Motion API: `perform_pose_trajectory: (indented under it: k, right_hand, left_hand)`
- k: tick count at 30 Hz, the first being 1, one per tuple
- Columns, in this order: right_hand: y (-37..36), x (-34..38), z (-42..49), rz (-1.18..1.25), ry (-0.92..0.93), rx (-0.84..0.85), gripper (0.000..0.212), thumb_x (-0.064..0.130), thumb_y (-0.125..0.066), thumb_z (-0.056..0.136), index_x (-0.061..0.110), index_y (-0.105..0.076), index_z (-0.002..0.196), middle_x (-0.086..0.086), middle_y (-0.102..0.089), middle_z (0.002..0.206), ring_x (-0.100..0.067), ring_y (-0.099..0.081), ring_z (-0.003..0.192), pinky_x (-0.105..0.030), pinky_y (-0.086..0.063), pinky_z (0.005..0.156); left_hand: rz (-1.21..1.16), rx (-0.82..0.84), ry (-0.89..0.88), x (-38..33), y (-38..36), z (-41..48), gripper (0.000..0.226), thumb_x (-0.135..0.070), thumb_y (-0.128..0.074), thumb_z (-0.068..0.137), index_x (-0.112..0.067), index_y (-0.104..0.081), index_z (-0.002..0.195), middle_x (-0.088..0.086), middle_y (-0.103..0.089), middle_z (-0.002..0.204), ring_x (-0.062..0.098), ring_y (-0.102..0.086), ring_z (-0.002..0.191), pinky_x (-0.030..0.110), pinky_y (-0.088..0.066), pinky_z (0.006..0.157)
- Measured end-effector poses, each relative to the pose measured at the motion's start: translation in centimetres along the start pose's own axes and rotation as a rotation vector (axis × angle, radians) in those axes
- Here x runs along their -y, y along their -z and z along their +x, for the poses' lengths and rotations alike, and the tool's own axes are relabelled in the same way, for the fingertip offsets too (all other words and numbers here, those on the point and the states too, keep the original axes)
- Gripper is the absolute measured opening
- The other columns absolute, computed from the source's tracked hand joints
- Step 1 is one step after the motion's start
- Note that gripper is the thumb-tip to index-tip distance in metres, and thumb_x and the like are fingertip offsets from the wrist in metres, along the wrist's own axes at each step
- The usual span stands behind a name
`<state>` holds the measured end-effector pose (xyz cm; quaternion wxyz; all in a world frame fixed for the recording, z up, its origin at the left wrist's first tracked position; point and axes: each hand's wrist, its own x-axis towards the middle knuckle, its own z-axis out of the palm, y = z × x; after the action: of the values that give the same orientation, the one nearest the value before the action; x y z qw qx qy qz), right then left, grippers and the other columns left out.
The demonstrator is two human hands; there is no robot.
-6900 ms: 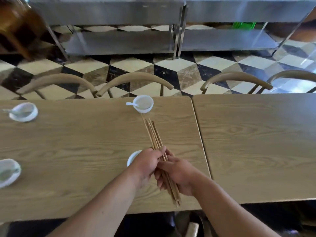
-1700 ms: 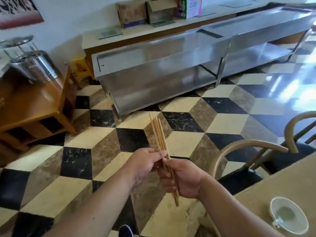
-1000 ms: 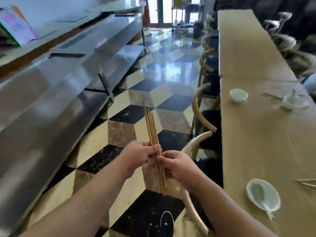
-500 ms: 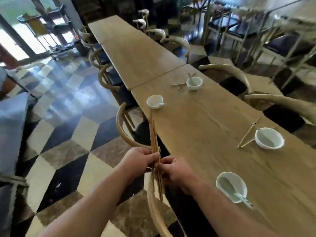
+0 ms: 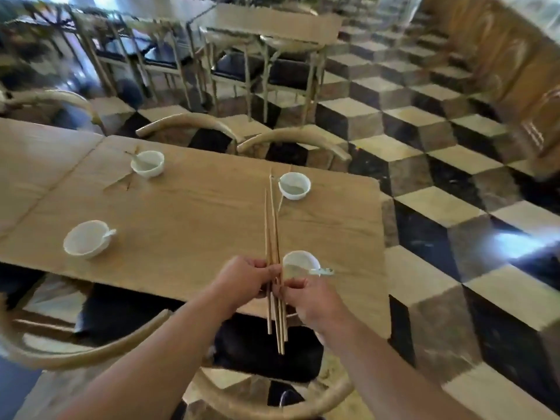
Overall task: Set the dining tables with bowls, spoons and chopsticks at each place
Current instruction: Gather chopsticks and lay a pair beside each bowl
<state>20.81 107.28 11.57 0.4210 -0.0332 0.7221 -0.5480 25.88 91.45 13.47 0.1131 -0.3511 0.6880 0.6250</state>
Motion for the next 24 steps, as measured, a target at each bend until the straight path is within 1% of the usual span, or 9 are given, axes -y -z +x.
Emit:
perform_pose_trajectory:
  k: [2, 4, 7, 10, 11, 13, 14, 19, 24]
  right_hand:
    - [2.2, -1.6, -0.5, 0.007, -0.012, -0.095, 0.016, 0.023, -0.078, 0.098, 0.01, -0.083, 0.09, -0.003, -0.08, 0.08, -0.005, -0.073, 0.065, -0.018, -0.056, 0.054]
    - [4.1, -3.0, -0.5, 0.032, -0.04, -0.155, 0.016, 0.025, -0.078, 0.098, 0.012, -0.084, 0.091, -0.006, -0.084, 0.09, -0.013, -0.078, 0.079, -0.024, -0.062, 0.064]
    - [6.6, -5.4, 0.6, 0.079, -0.122, -0.209, 0.016, 0.03, -0.08, 0.096, 0.019, -0.086, 0.086, -0.003, -0.084, 0.089, -0.024, -0.08, 0.089, -0.046, -0.067, 0.083]
    - [8.7, -7.6, 2.5, 0.093, -0.156, -0.28, 0.016, 0.035, -0.08, 0.096, 0.025, -0.085, 0.085, 0.007, -0.084, 0.085, -0.011, -0.079, 0.08, -0.031, -0.06, 0.072]
    - [9.5, -8.6, 3.5, 0.076, -0.18, -0.323, 0.015, 0.037, -0.08, 0.096, 0.025, -0.084, 0.088, 0.009, -0.083, 0.085, -0.009, -0.078, 0.08, -0.027, -0.058, 0.072]
    - [10.8, -10.6, 5.8, 0.02, -0.268, -0.377, 0.019, 0.038, -0.08, 0.095, 0.021, -0.081, 0.104, 0.002, -0.083, 0.097, -0.017, -0.077, 0.093, -0.035, -0.061, 0.084]
    - [11.1, -11.6, 7.0, -0.007, -0.319, -0.383, 0.026, 0.037, -0.081, 0.095, 0.017, -0.079, 0.11, -0.004, -0.082, 0.106, -0.022, -0.075, 0.097, -0.042, -0.061, 0.089]
    - [10.7, -13.2, 12.2, -0.125, -0.417, -0.378, 0.046, 0.04, -0.082, 0.092, 0.013, -0.073, 0.128, -0.008, -0.075, 0.12, -0.027, -0.07, 0.106, -0.035, -0.05, 0.086]
    - [9.8, -12.9, 13.5, 0.068, -0.408, -0.446, 0.017, 0.025, -0.081, 0.096, 0.013, -0.077, 0.107, -0.008, -0.08, 0.104, -0.024, -0.078, 0.091, -0.044, -0.068, 0.083]
  left_hand:
    - [0.077, 0.07, -0.019, 0.1, -2.8, 1.6, 0.032, -0.022, -0.074, 0.102, -0.019, -0.08, 0.07, 0.001, -0.078, 0.069, 0.014, -0.07, 0.067, 0.021, -0.059, 0.059]
    - [0.159, 0.12, -0.015, 0.1, -5.1, 3.2, 0.039, -0.026, -0.075, 0.101, -0.022, -0.078, 0.062, -0.003, -0.075, 0.063, 0.011, -0.071, 0.063, 0.024, -0.06, 0.061]
    - [0.292, 0.159, -0.009, 0.2, -8.0, 5.7, 0.032, -0.038, -0.076, 0.098, -0.017, -0.08, 0.074, -0.001, -0.078, 0.069, 0.01, -0.071, 0.064, 0.03, -0.063, 0.069]
    - [0.326, 0.143, 0.004, 0.8, -9.3, 8.1, 0.033, -0.04, -0.077, 0.097, -0.011, -0.082, 0.084, 0.007, -0.081, 0.079, 0.01, -0.071, 0.065, 0.028, -0.063, 0.072]
    - [0.33, 0.145, 0.017, 1.1, -9.4, 8.9, 0.032, -0.039, -0.077, 0.098, -0.01, -0.082, 0.084, 0.007, -0.08, 0.076, 0.007, -0.07, 0.061, 0.024, -0.061, 0.066]
    - [0.317, 0.157, 0.051, 1.7, -9.3, 10.3, 0.028, -0.033, -0.077, 0.099, -0.01, -0.082, 0.084, 0.001, -0.076, 0.071, 0.001, -0.067, 0.054, 0.014, -0.054, 0.055]
    - [0.306, 0.161, 0.065, 2.0, -9.0, 10.8, 0.026, -0.031, -0.077, 0.099, -0.01, -0.082, 0.085, -0.001, -0.074, 0.07, 0.0, -0.067, 0.053, 0.013, -0.053, 0.054]
    - [0.256, 0.19, 0.119, 3.1, -7.7, 13.3, 0.018, -0.025, -0.075, 0.101, -0.015, -0.085, 0.091, -0.008, -0.075, 0.065, 0.001, -0.07, 0.056, 0.015, -0.055, 0.055]
    - [0.206, 0.218, 0.136, 3.5, -4.8, 14.9, 0.018, -0.024, -0.075, 0.101, -0.01, -0.084, 0.094, -0.003, -0.076, 0.071, 0.004, -0.071, 0.06, 0.017, -0.057, 0.059]
